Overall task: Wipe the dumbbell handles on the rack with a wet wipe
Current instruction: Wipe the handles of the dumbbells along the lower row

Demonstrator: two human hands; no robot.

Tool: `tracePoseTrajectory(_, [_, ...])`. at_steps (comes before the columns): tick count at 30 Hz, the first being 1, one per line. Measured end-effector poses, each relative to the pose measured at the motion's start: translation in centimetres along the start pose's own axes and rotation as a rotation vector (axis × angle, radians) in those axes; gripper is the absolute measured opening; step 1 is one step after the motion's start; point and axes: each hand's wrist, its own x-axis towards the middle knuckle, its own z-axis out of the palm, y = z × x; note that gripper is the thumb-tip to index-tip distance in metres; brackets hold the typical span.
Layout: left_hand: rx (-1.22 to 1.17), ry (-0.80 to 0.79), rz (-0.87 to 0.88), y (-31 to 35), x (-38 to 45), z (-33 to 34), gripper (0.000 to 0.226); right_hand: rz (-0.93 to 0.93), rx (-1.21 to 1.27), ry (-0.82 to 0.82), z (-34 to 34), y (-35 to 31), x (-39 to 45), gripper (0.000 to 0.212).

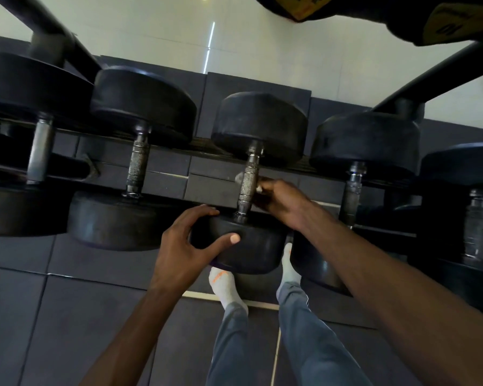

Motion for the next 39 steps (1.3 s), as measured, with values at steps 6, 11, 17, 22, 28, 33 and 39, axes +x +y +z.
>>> tracePoseTrajectory(6, [-0.005,-0.01,0.008,-0.1,0.0,0.0,0.062,-0.083,0.168,0.207,1.0,-1.1,1.5,0.038])
tracePoseTrajectory(11, [-0.01,0.005,0.02,-0.1,0.0,0.1,0.061,-0.016,-0.074,0.034,-0.2,0.7,-0.5,0.036])
tracePoseTrajectory(17, [0.018,-0.013,0.015,-0.2,-0.1,0.1,0.062,-0.11,0.171,0.094,0.5,-1.5,3.4,0.041])
tracePoseTrajectory(22, [0.015,-0.007,0.009,-0.2,-0.1,0.1,0.063,0.093,-0.085,0.04,-1.0,1.3,2.1,0.043])
tracePoseTrajectory(28, [0.008,-0.006,0.007,-0.1,-0.1,0.1,0.061,-0.088,0.156,0.109,-0.4,-1.4,2.7,0.036])
tracePoseTrajectory(33, [-0.009,-0.002,0.005,-0.2,-0.2,0.0,0.063,-0.047,-0.192,0.071,0.1,-0.1,0.7,0.035])
tracePoseTrajectory(39, [-0.011,0.007,0.011,-0.4,-0.2,0.3,0.063,0.15,-0.42,-0.127,-0.9,1.3,-1.2,0.037])
